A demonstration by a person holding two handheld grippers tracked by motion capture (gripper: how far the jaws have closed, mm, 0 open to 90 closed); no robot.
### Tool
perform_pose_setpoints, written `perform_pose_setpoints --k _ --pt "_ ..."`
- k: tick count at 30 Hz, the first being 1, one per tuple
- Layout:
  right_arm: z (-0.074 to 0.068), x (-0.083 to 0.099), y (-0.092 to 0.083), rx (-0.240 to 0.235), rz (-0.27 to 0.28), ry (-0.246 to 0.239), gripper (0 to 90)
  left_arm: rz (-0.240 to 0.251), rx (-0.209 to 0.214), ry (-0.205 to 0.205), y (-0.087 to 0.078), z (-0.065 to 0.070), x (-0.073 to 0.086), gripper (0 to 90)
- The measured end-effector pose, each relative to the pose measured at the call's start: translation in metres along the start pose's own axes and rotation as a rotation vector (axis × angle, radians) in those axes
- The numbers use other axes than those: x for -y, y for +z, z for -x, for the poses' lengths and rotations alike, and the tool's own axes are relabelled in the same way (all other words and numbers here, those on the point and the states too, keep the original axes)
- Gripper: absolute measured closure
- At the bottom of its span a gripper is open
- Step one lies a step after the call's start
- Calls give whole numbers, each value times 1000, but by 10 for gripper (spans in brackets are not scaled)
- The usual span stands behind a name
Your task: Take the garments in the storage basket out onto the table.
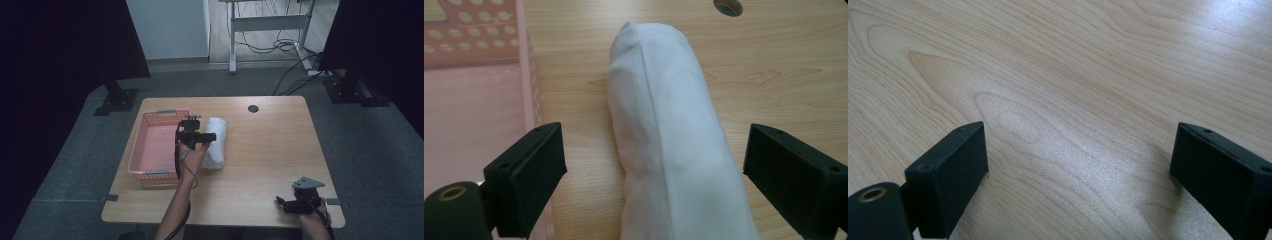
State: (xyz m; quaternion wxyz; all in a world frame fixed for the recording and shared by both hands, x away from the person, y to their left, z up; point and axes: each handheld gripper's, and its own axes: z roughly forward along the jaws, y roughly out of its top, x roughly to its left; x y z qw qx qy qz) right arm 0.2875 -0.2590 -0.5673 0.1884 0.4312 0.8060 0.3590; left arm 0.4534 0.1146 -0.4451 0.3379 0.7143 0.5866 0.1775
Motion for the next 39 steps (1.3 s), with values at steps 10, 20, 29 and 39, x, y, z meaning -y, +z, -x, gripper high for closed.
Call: perform_pose_setpoints --k 10,20,29,39 --pt "0 0 0 0 0 0 78 7 4 14 -12 -11 0 98" --pt "0 0 0 0 0 0 78 17 4 8 -20 -22 3 106" --pt "0 0 0 0 0 0 78 14 0 19 -26 -29 5 105" --pt "0 0 0 0 1 -2 78 23 4 21 -35 -38 10 105"
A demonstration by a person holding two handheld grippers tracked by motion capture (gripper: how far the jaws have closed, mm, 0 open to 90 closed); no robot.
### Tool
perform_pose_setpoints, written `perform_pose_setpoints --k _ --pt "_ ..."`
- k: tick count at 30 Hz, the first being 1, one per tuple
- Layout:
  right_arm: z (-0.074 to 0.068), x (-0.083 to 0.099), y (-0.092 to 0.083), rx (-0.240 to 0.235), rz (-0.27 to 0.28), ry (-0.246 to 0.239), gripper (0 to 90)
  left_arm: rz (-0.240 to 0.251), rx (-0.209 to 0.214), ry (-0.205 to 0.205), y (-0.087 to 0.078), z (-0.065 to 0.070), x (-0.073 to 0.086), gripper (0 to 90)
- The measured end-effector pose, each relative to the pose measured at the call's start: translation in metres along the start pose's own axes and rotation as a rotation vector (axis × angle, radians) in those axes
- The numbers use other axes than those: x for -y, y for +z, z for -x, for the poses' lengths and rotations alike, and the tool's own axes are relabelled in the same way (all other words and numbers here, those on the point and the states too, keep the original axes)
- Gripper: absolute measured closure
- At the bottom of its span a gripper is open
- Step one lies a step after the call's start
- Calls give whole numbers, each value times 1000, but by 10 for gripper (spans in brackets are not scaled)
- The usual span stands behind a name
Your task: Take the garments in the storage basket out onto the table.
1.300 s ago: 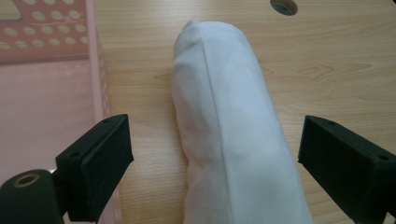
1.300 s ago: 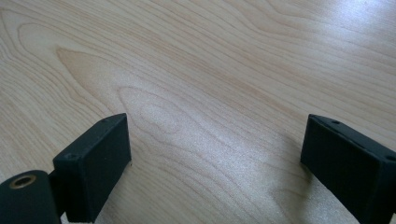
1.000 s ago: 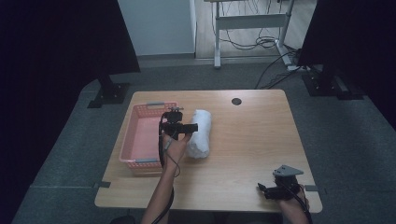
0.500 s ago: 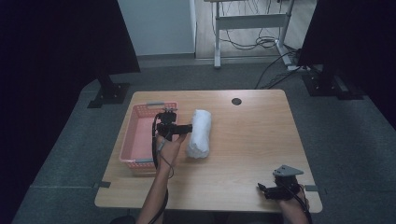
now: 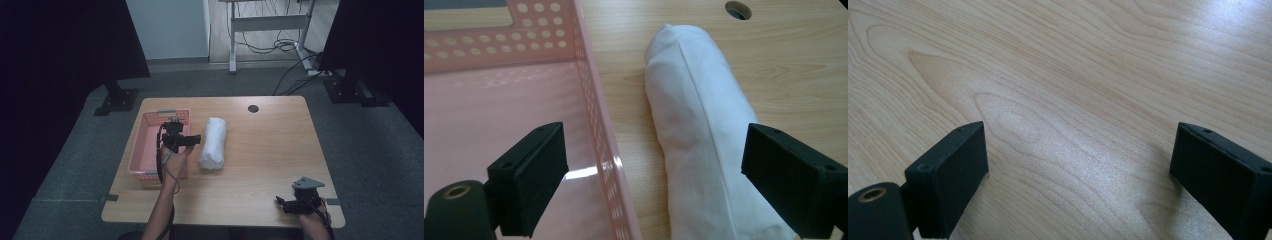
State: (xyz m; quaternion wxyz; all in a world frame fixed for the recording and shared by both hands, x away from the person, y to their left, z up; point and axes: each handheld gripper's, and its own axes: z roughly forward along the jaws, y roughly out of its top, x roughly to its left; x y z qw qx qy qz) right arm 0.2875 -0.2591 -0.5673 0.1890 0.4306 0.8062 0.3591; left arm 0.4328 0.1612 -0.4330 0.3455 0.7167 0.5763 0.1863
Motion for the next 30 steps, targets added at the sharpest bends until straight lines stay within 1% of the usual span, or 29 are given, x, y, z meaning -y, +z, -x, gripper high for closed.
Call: perform_pose_setpoints --k 6,14,19,24,30 --pt "0 0 0 0 1 -1 78 3 3 10 -4 -3 3 104" --pt "0 0 0 0 -1 1 78 14 3 7 -12 -10 8 105" --pt "0 0 0 0 0 2 78 21 5 16 -17 -14 12 105" --pt "0 0 0 0 0 2 78 31 8 15 -23 -21 17 105" --pt "0 0 0 1 1 2 78 37 11 21 -30 -25 22 105"
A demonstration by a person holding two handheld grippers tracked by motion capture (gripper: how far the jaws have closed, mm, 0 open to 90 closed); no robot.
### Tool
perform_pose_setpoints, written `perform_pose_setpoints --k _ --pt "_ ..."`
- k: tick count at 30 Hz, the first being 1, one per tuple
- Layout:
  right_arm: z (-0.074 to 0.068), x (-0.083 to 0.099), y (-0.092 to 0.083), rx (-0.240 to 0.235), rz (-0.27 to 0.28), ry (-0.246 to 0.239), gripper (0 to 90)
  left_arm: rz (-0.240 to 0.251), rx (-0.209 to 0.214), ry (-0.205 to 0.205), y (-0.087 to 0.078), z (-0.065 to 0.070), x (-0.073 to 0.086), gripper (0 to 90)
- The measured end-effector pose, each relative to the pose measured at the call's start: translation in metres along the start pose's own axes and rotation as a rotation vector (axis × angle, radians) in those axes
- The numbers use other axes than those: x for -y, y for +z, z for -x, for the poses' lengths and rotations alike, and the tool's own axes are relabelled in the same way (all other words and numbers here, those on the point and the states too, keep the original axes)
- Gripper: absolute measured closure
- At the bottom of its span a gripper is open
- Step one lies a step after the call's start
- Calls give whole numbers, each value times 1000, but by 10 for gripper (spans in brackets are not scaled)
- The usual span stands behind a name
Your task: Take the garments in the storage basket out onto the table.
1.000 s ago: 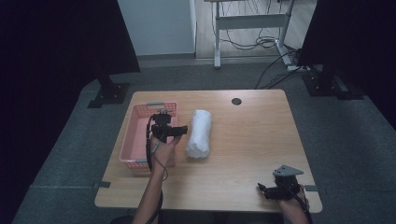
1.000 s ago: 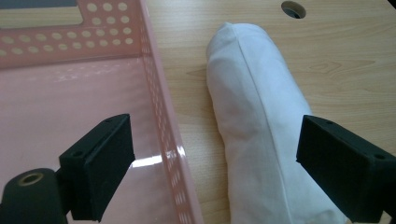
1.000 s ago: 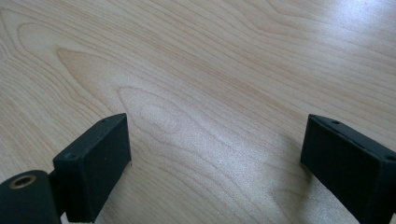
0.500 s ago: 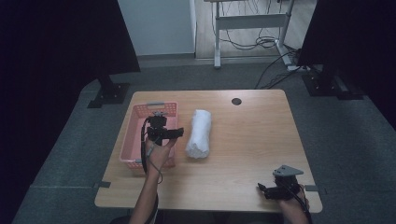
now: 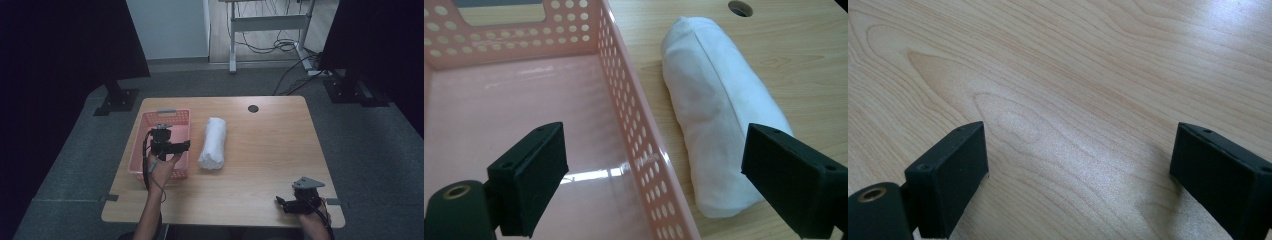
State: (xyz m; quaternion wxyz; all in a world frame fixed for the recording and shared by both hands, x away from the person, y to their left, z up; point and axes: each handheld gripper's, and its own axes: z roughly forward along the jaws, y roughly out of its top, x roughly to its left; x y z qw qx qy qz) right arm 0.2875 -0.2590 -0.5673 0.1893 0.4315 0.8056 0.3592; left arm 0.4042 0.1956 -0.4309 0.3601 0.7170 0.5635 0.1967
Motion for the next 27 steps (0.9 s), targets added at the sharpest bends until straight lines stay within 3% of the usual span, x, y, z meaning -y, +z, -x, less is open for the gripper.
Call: perform_pose_setpoints --k 14,27 --pt "0 0 0 2 1 0 78 26 28 17 -16 -3 10 105" --pt "0 0 0 3 0 2 78 36 25 17 -25 -13 22 105"
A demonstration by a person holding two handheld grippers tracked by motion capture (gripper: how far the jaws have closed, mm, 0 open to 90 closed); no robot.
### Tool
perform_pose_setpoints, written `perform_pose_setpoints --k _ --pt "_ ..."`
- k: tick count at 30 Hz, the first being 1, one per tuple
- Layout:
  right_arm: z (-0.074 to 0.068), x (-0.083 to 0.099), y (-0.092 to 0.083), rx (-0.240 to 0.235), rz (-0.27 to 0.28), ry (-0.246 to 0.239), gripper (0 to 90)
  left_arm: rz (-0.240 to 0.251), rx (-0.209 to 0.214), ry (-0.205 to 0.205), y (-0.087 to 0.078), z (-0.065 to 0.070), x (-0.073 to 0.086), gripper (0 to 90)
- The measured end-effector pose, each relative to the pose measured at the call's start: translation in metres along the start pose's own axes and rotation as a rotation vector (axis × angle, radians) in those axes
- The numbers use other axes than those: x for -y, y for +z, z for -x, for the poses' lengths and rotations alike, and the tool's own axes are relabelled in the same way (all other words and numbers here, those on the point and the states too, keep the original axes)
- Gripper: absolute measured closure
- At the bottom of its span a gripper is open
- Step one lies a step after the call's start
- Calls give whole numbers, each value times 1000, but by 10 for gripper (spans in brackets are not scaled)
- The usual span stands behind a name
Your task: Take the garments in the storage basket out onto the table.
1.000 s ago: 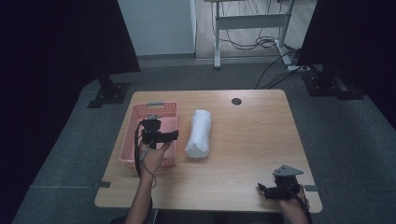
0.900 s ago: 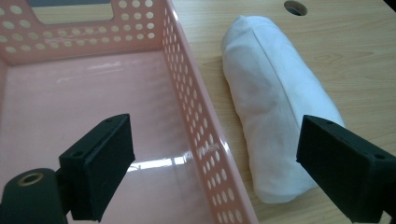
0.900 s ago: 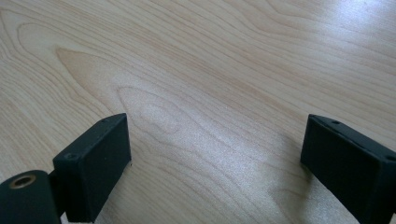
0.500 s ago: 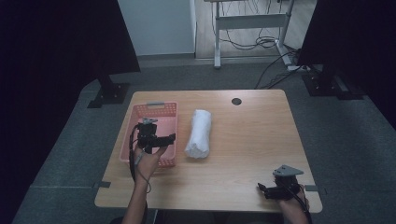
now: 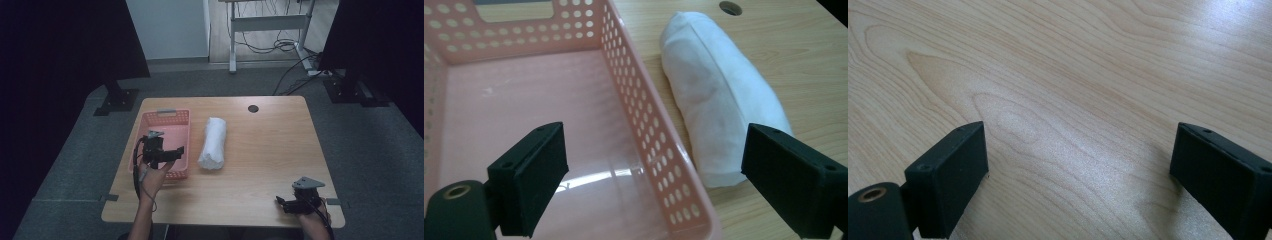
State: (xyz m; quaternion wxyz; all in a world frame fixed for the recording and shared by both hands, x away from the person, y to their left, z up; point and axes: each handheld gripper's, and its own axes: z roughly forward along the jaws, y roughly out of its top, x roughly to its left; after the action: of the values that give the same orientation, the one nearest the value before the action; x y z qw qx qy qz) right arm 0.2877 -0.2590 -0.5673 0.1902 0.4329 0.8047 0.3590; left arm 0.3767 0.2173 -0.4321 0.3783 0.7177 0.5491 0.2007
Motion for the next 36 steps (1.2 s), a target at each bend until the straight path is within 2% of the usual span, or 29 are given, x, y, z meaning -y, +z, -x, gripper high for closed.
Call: perform_pose_setpoints --k 29,36 --pt "0 0 0 1 0 0 78 43 -19 3 -28 -21 34 103" --pt "0 0 0 1 0 0 78 45 -33 21 -32 -26 45 98"
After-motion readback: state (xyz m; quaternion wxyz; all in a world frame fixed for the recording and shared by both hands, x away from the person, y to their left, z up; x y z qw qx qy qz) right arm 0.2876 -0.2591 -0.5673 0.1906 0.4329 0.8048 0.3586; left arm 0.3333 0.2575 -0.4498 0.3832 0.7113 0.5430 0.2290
